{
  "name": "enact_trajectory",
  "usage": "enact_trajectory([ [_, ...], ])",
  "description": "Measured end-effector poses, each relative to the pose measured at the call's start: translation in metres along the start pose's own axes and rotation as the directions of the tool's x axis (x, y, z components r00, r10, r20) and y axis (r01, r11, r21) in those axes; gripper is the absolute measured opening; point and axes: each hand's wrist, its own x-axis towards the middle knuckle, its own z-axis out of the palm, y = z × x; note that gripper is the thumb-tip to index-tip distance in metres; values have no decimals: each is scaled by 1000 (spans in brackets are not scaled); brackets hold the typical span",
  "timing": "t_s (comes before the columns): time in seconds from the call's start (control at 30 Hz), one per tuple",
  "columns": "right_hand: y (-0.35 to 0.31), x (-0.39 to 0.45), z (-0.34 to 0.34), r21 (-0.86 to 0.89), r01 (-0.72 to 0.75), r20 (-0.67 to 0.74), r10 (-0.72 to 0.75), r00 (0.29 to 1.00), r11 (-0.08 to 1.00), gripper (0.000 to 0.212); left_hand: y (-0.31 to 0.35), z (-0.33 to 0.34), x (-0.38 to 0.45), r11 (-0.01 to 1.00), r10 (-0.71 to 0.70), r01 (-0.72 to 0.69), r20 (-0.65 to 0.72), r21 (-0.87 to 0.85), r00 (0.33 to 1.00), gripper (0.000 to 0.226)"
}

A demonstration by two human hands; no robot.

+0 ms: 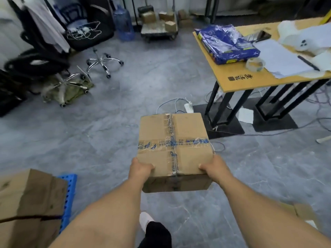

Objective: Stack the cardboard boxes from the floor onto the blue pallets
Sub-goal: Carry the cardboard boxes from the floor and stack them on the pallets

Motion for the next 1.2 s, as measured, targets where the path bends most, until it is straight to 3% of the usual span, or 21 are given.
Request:
enact_trajectory([
  [0.13, -77, 12, 32, -26, 59, 44, -58, 997, 998, 48, 12, -60, 41, 996, -4, 1, -40, -88, 999, 57],
  [0.23, -134, 16, 59, -89, 131, 41, -128, 991, 987, 35, 17, -107, 70, 991, -9, -2, -81, -137, 997, 58],
  [0.47, -247, 23, 131, -130, 296, 145, -278, 950, 946, 56, 8, -207, 125, 954, -66, 3, -203, -300, 977, 63],
  [0.67, -326, 36, 184, -188, 420, 250, -370, 895, 888, 57, -7, -264, 156, 905, -145, -11, -334, -426, 931, 59],
  [1.0, -474, 85, 255, -216, 619, 470, -475, 744, 755, 54, 26, -342, 215, 828, -336, 24, -462, -560, 821, 85],
  [1.2, -557, 105, 283, -213, 715, 554, -521, 650, 665, 48, 57, -373, 237, 765, -446, 48, -474, -643, 759, 83],
])
